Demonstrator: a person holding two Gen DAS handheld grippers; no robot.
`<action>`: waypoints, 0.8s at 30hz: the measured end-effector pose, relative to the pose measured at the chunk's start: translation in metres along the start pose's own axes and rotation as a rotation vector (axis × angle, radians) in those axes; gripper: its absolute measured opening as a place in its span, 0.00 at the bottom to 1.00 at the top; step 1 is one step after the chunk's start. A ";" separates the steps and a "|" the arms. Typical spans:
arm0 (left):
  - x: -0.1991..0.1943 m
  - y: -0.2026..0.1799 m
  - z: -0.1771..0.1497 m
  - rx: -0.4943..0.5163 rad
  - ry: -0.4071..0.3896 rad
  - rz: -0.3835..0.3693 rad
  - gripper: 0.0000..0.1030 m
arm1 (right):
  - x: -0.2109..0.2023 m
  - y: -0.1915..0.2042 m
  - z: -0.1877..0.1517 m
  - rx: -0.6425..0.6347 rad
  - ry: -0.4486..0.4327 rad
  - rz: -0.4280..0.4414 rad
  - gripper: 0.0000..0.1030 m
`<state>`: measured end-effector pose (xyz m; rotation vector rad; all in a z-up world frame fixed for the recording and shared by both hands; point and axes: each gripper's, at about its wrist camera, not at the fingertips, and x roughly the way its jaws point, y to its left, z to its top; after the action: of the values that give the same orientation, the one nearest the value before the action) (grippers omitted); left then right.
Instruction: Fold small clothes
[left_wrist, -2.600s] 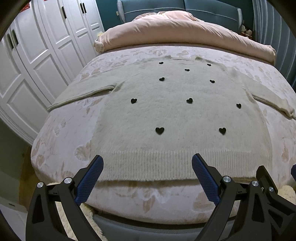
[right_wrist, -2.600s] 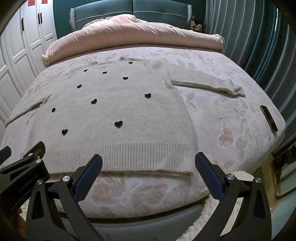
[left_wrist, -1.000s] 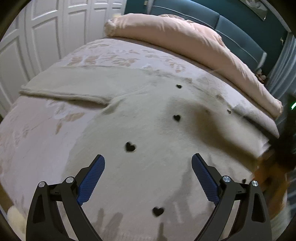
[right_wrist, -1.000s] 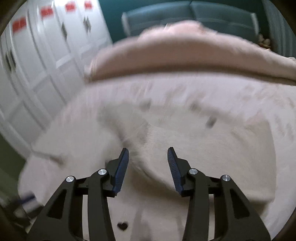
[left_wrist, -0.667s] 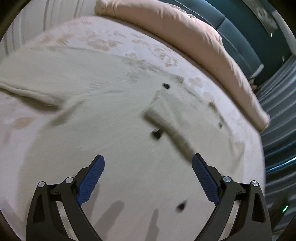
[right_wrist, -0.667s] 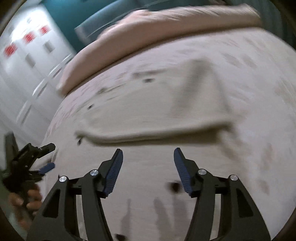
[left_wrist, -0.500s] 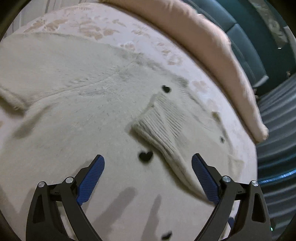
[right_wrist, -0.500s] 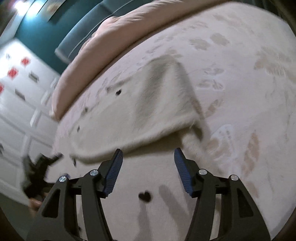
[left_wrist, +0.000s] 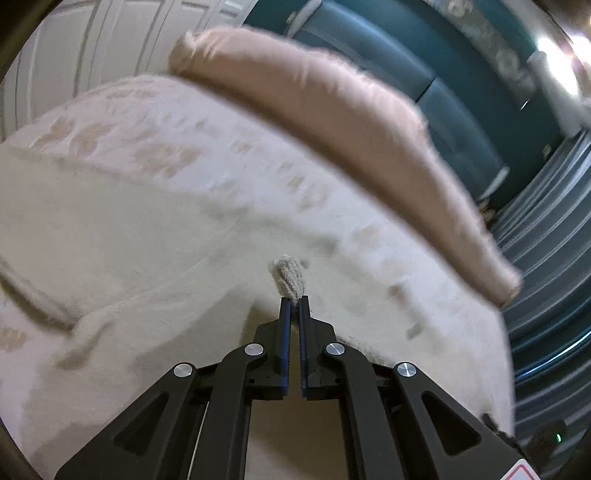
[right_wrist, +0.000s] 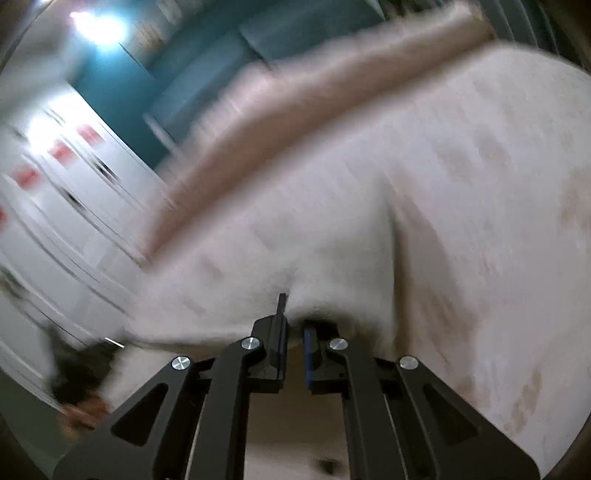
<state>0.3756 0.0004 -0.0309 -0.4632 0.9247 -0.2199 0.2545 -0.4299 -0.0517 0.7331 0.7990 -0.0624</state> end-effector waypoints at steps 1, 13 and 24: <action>0.017 0.009 -0.009 -0.005 0.055 0.048 0.01 | 0.023 -0.014 -0.008 0.028 0.083 -0.074 0.05; 0.044 0.010 -0.055 0.202 0.047 0.196 0.08 | -0.017 -0.014 -0.014 0.019 -0.052 -0.150 0.11; 0.049 -0.003 -0.069 0.325 -0.006 0.313 0.08 | 0.068 0.024 -0.007 -0.229 0.072 -0.222 0.06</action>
<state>0.3491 -0.0403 -0.0998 -0.0165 0.9221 -0.0797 0.3057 -0.3929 -0.0872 0.4305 0.9377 -0.1427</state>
